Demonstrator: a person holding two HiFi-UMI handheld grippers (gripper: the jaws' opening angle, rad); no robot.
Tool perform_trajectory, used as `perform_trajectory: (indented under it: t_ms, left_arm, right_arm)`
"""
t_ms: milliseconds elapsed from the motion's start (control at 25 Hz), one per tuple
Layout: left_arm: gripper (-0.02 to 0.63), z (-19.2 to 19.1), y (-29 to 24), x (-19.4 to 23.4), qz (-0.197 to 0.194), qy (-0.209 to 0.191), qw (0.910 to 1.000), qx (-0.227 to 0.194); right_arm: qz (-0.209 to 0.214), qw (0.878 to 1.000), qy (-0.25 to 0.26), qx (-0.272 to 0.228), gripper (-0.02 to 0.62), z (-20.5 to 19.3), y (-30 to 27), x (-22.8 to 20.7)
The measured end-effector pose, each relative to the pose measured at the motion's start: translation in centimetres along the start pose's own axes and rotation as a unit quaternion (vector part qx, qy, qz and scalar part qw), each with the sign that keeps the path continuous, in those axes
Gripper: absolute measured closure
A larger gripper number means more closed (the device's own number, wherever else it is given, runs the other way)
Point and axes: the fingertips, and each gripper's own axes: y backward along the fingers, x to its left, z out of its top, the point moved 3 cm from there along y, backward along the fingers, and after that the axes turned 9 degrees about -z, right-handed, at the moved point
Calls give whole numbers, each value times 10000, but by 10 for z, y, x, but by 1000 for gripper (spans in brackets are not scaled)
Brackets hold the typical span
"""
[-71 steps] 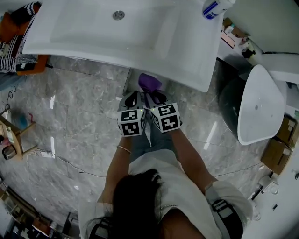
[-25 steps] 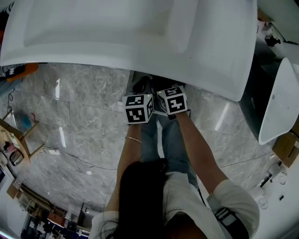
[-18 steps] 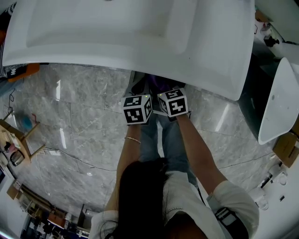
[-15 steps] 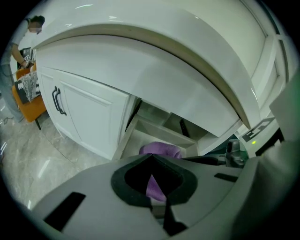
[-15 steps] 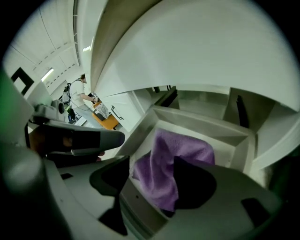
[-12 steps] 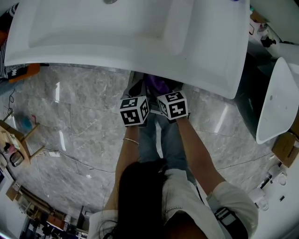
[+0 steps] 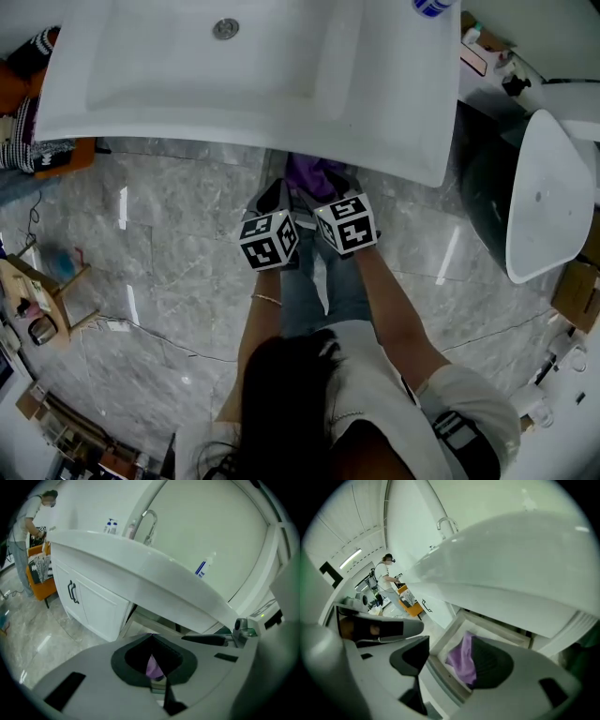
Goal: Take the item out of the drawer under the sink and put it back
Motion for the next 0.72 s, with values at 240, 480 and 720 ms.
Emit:
perform_trajectory:
  t_ms: [240,480,720]
  left_arm:
    - [601,30,30,-28,-41,-163,9995,-280]
    - [601,51,58,-50,-71,-475,9975,-512]
    - [601,61,89,-74,-185,-657,9951,-717]
  right_arm:
    - [33,9997,43,-242,308,23,42,9]
    - [3,9990,85,-433,346,39,74,14]
    - [-310,9946,18,-985,445,64,118,13]
